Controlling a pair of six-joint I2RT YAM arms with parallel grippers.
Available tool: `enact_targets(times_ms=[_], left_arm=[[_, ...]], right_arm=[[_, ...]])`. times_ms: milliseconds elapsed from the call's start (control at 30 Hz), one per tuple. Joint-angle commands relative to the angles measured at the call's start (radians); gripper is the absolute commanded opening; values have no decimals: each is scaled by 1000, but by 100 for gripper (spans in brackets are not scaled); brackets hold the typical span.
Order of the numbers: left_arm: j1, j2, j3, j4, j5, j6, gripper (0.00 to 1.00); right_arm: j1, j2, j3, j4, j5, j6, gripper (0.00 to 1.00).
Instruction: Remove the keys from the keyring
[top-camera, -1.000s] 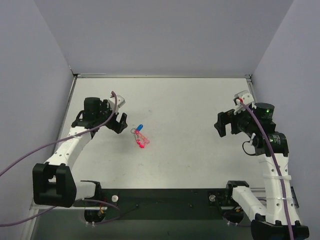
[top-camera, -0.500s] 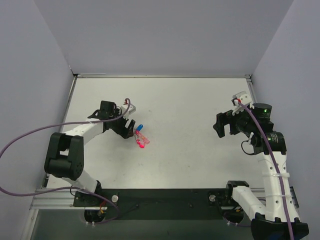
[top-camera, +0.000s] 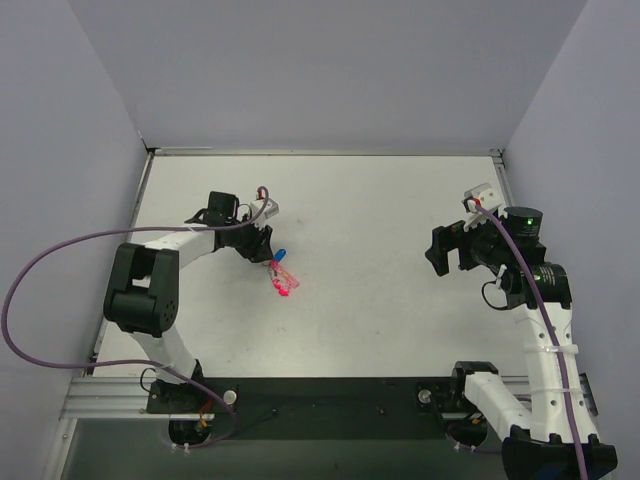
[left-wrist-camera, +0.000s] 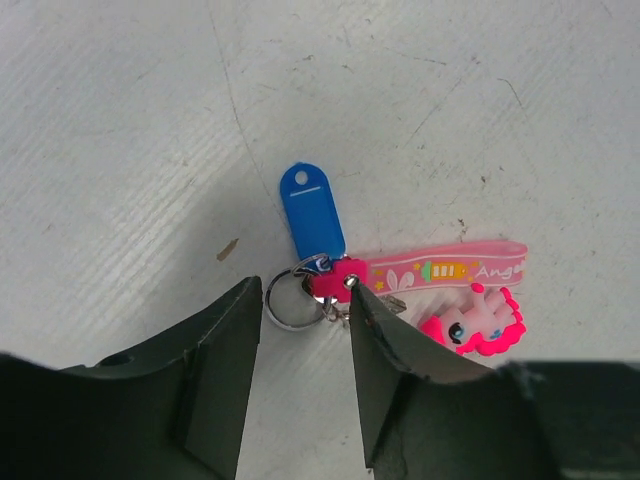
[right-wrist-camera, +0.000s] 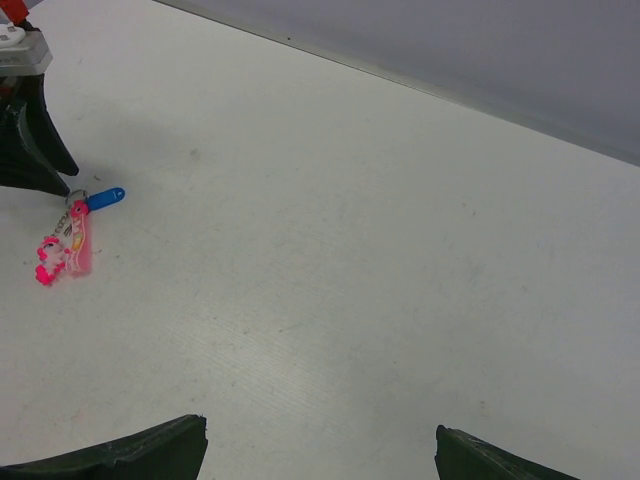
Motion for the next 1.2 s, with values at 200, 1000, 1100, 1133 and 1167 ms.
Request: enact_targets(times_ms=[200, 1000, 1100, 1133, 1167], left_arm=[[-4, 116, 95, 15, 119, 122, 39], [-2, 135, 134, -103, 117, 209, 55], [-4, 155, 158, -118, 133, 209, 49], [-4, 158, 164, -126, 143, 217, 47], [-4, 165, 169, -135, 145, 217, 46]], right_arm=[[5, 1, -10, 22, -25, -6, 100], [5, 4, -13, 22, -35, -5, 100], [5, -2, -15, 22, -34, -3, 100], [5, -2, -15, 23, -34, -3, 100], [5, -4, -15, 22, -34, -3, 100]])
